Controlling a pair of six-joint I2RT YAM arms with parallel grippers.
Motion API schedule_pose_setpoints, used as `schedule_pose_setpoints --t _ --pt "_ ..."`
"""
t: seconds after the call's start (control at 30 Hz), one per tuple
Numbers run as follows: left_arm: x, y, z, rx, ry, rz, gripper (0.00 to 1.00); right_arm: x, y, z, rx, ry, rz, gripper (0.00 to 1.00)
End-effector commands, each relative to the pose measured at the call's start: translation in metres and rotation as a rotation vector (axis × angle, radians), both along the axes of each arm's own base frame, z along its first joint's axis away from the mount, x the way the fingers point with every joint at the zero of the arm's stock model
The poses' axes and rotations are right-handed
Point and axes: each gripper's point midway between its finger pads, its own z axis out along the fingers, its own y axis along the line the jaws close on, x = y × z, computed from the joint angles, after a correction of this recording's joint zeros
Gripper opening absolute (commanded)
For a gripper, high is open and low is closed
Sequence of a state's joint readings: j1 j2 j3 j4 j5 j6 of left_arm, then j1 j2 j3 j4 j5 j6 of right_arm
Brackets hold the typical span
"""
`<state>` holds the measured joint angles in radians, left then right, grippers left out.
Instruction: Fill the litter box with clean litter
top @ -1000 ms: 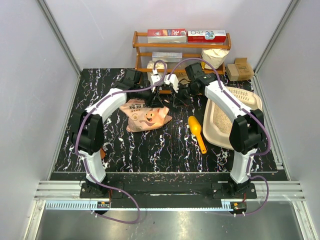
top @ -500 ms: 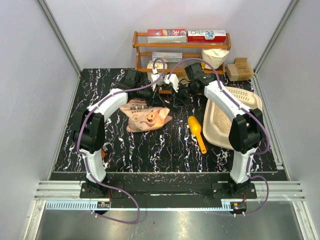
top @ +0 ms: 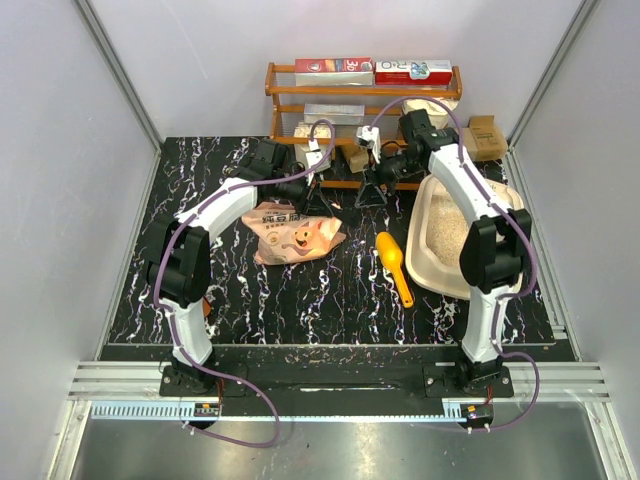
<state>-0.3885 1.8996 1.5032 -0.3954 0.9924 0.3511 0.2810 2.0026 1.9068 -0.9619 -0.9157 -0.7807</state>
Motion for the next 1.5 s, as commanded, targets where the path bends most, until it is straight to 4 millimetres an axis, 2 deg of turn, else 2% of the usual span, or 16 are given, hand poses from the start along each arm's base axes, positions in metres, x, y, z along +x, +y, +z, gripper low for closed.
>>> schedule_pose_setpoints --t 0.0,0.23,0.43,0.57,0.73,0.93,1.07,1.1,1.2,1.23,1.33,1.47 --pt "-0.006 -0.015 0.04 -0.094 -0.098 -0.09 0.0 -0.02 0.022 0.004 0.076 0.053 0.15 0.66" --pt "-0.007 -0.015 0.04 -0.094 -0.097 -0.09 0.0 -0.027 0.032 -0.007 0.065 0.081 0.212 0.67" --pt "-0.007 -0.016 0.041 -0.099 -0.094 -0.093 0.0 -0.03 0.036 -0.014 0.057 0.09 0.233 0.64" --pt "-0.006 -0.016 0.04 -0.097 -0.096 -0.091 0.0 -0.031 0.038 -0.016 0.065 0.118 0.237 0.56" --pt "-0.004 -0.016 0.042 -0.099 -0.1 -0.085 0.0 -0.031 0.04 -0.02 0.067 0.15 0.237 0.42" --pt "0.0 -0.016 0.044 -0.11 -0.1 -0.069 0.0 -0.033 0.041 -0.022 0.067 0.167 0.237 0.41" --pt "0.001 -0.015 0.043 -0.107 -0.094 -0.062 0.0 -0.033 0.04 -0.022 0.053 0.166 0.234 0.3" --pt "0.003 -0.015 0.043 -0.103 -0.095 -0.053 0.05 -0.033 0.039 -0.021 0.052 0.162 0.235 0.18" --pt "0.007 -0.012 0.041 -0.091 -0.098 -0.03 0.23 -0.036 0.037 -0.014 0.051 0.16 0.253 0.02" --pt "0.007 -0.01 0.041 -0.089 -0.096 -0.024 0.3 -0.039 0.035 -0.008 0.043 0.158 0.258 0.0" --pt "0.009 0.003 0.043 -0.084 -0.109 0.005 0.37 -0.046 0.025 0.011 0.014 0.085 0.286 0.0" --pt "0.015 0.025 0.038 -0.07 -0.124 0.05 0.4 -0.046 0.01 0.029 -0.06 -0.074 0.316 0.0"
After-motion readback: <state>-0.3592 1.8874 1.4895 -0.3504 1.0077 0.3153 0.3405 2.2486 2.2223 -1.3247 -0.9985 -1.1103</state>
